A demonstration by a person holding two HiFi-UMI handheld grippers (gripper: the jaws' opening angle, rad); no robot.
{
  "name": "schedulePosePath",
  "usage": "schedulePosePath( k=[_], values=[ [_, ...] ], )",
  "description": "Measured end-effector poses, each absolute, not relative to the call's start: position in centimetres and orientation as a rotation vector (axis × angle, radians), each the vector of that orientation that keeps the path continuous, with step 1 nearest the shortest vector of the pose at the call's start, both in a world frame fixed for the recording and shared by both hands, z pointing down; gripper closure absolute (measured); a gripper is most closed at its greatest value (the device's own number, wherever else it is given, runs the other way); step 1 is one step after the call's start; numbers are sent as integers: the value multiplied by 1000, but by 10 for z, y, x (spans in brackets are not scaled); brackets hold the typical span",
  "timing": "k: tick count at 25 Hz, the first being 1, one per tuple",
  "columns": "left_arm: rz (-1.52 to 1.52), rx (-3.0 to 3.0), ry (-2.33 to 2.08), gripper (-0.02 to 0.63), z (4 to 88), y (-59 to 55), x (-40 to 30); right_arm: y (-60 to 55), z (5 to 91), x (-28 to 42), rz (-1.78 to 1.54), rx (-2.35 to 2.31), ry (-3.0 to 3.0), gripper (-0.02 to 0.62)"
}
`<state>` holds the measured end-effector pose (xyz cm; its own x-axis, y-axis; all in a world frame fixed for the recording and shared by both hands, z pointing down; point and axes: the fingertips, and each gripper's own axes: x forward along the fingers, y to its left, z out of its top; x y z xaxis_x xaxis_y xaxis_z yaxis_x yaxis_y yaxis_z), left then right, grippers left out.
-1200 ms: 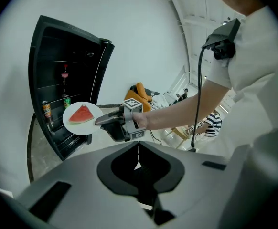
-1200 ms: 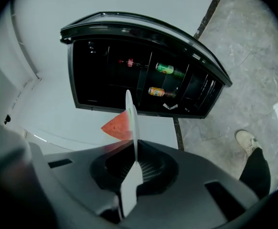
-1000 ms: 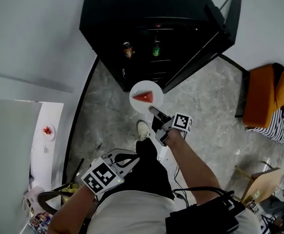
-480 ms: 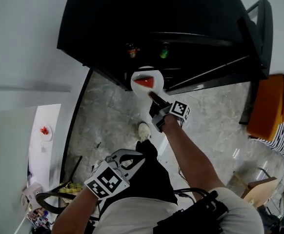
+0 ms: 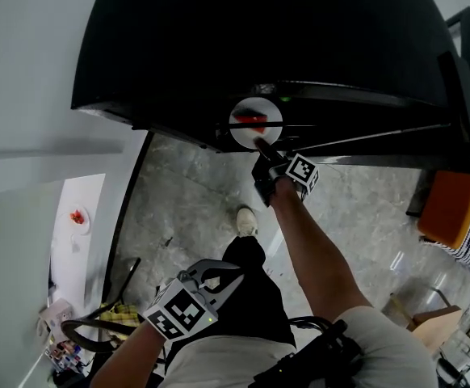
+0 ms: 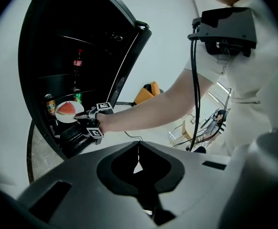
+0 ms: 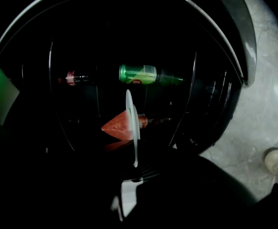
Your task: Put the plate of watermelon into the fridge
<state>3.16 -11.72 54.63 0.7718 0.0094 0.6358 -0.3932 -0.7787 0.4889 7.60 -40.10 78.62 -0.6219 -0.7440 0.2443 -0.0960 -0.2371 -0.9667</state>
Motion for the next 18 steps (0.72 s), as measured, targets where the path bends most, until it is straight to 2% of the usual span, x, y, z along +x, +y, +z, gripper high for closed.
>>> schedulePosePath(
  k=[18],
  values=[
    [859, 2287, -258, 594, 569, -127, 21, -451, 849, 89, -1896, -1185, 1396, 574]
  ],
)
